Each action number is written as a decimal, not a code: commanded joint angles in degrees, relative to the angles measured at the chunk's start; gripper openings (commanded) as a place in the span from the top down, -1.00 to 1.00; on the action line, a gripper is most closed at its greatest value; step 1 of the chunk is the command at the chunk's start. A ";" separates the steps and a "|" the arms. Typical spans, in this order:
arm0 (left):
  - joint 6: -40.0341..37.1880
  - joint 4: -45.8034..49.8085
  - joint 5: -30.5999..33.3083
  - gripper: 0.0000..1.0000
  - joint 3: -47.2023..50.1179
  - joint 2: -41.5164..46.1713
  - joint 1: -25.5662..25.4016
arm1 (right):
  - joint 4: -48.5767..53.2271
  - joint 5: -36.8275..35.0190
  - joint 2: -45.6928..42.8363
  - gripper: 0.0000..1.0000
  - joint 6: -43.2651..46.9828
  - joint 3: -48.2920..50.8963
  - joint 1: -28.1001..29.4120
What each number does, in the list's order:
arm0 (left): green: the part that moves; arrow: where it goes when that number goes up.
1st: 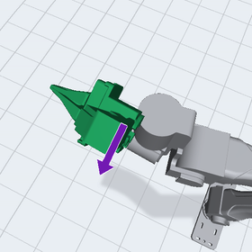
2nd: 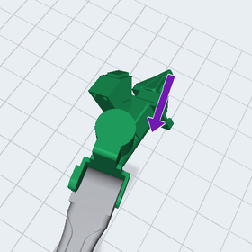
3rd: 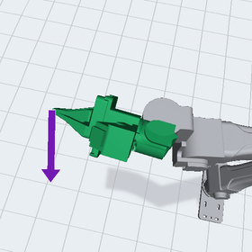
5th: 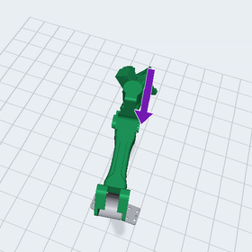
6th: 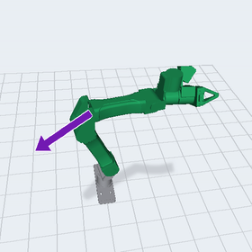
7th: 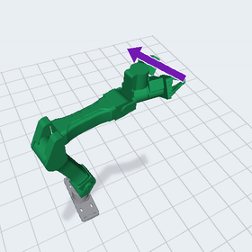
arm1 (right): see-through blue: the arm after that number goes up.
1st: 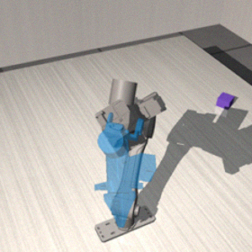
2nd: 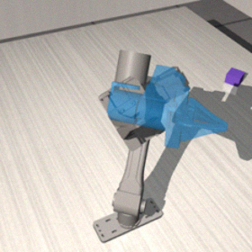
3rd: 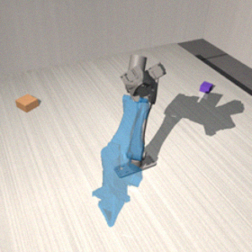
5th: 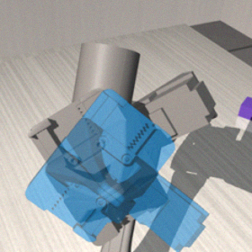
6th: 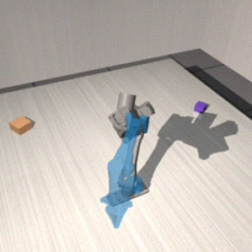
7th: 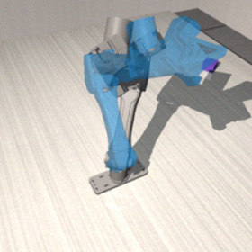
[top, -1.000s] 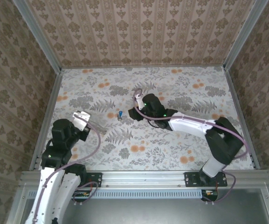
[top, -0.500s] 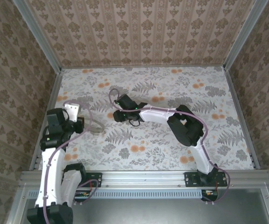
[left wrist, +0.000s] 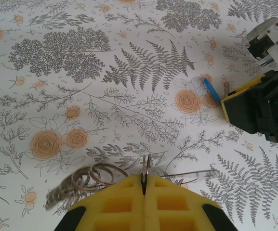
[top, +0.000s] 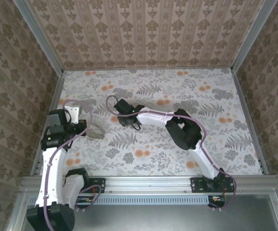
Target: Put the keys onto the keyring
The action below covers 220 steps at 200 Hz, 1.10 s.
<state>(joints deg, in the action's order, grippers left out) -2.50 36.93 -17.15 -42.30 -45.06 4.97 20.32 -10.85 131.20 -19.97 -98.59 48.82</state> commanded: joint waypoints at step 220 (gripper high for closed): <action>-22.05 -5.17 -27.68 1.00 6.51 6.56 -14.18 | -4.03 42.87 -34.23 0.28 54.80 39.64 -13.03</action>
<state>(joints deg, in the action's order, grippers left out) -19.03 33.98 -37.10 -36.97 -40.36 -8.60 20.16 26.39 96.33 15.46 -59.88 36.67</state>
